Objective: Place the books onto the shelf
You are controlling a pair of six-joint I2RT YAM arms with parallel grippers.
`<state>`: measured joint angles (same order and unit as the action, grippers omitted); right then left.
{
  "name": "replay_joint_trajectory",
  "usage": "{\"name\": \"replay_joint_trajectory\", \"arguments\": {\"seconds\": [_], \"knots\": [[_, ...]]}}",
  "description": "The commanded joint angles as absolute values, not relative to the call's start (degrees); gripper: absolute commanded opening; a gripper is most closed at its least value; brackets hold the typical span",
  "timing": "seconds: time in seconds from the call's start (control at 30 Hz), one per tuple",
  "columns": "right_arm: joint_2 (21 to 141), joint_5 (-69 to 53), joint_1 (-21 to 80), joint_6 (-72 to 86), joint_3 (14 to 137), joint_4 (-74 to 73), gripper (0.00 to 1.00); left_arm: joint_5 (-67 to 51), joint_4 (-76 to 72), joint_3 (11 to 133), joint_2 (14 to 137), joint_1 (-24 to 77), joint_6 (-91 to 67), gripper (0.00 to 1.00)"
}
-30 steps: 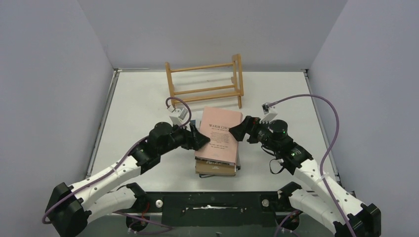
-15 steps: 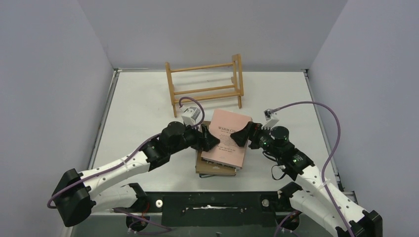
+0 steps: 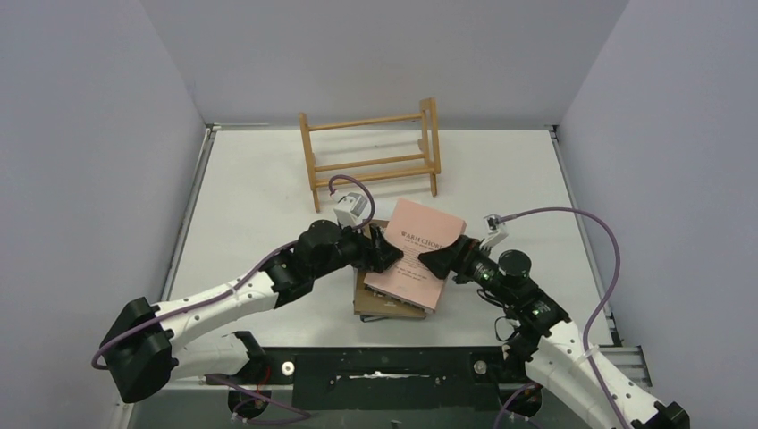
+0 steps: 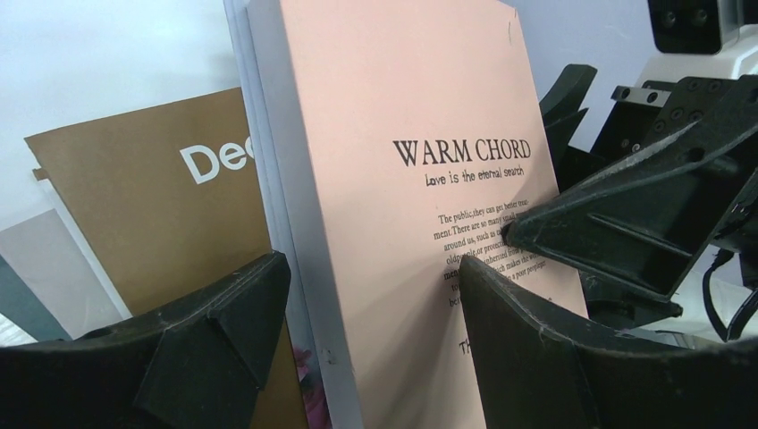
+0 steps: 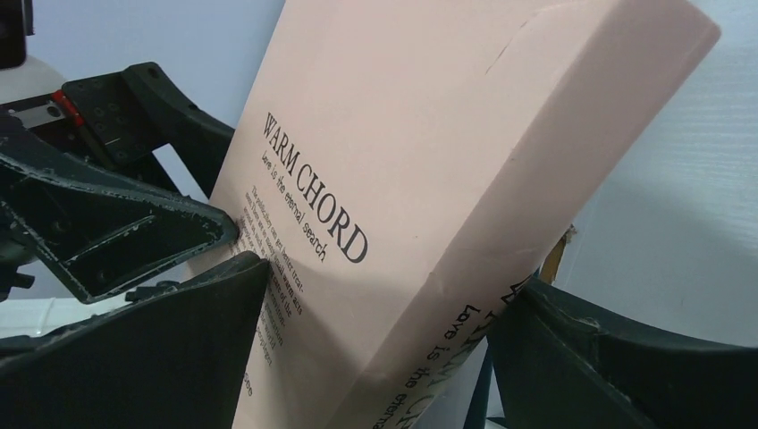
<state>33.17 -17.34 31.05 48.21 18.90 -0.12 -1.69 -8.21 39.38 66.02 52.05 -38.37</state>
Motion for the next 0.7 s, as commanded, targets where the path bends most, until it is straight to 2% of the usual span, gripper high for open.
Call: {"name": "replay_joint_trajectory", "arguments": {"seconds": [0.0, 0.37, 0.53, 0.67], "knots": [[30.1, -21.4, 30.9, 50.8, 17.9, 5.2, 0.85, -0.8, -11.2, 40.6, 67.2, 52.3, -38.5, 0.69], [30.4, -22.7, 30.9, 50.0, 23.5, 5.4, 0.49, -3.1, -13.9, 45.2, 71.1, 52.3, -37.2, 0.69], [30.5, -22.6, 30.9, 48.5, 28.2, 3.3, 0.18, -4.2, -14.3, 49.5, 73.6, 52.4, -35.5, 0.69], [31.5, -21.8, 30.8, 46.6, 32.0, 2.0, 0.08, -4.5, -14.8, 52.4, 75.0, 52.4, -34.7, 0.69]]}}
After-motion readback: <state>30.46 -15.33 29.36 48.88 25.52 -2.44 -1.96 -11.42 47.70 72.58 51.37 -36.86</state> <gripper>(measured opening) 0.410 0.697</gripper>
